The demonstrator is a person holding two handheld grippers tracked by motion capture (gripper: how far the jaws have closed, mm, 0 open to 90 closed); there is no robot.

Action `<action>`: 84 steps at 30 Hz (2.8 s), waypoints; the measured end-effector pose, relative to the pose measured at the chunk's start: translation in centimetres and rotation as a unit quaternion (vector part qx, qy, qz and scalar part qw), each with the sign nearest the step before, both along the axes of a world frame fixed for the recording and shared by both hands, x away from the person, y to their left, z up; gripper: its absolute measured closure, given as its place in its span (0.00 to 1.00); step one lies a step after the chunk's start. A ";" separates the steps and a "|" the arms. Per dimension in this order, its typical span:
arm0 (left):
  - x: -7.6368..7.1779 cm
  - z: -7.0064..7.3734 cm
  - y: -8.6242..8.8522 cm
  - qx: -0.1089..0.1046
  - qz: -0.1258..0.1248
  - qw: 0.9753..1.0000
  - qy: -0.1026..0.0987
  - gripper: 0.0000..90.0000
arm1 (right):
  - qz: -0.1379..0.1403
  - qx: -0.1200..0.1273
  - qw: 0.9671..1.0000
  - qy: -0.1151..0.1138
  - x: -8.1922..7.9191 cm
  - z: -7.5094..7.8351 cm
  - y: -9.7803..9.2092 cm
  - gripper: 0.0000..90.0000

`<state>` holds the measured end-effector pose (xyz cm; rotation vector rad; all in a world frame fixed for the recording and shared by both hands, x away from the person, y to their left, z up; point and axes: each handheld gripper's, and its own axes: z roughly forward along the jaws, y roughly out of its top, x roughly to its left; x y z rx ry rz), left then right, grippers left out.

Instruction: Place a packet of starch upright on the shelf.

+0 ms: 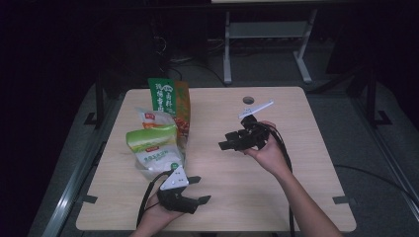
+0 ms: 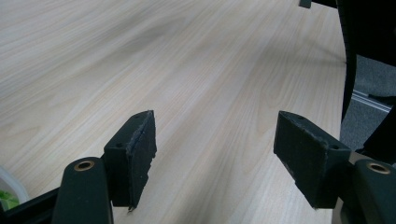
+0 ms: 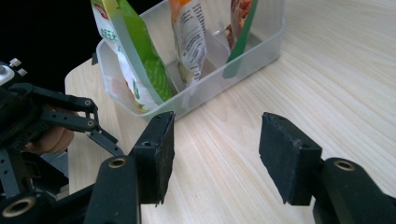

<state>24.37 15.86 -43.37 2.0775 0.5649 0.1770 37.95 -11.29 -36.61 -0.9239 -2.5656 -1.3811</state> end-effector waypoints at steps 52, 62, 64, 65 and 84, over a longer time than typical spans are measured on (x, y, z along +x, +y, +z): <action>0.3 0.1 0.4 -0.003 0.005 1.000 0.004 0.33 | -0.080 0.008 0.996 0.031 -2.8 -2.7 -9.3 0.46; 0.3 0.0 0.3 0.000 0.001 1.000 0.003 0.33 | -0.090 0.009 0.995 0.044 -3.8 -3.8 -10.6 0.46; 0.3 0.0 0.3 -0.001 0.002 1.000 0.004 0.33 | -0.092 0.009 0.995 0.045 -4.0 -4.1 -10.9 0.46; 0.3 0.0 0.3 -0.001 0.002 1.000 0.005 0.33 | -0.093 0.008 0.994 0.048 -4.1 -4.3 -11.0 0.46; 0.3 -0.2 0.3 0.002 0.003 1.000 0.008 0.33 | -0.117 0.018 0.991 0.063 -6.7 -6.7 -13.7 0.46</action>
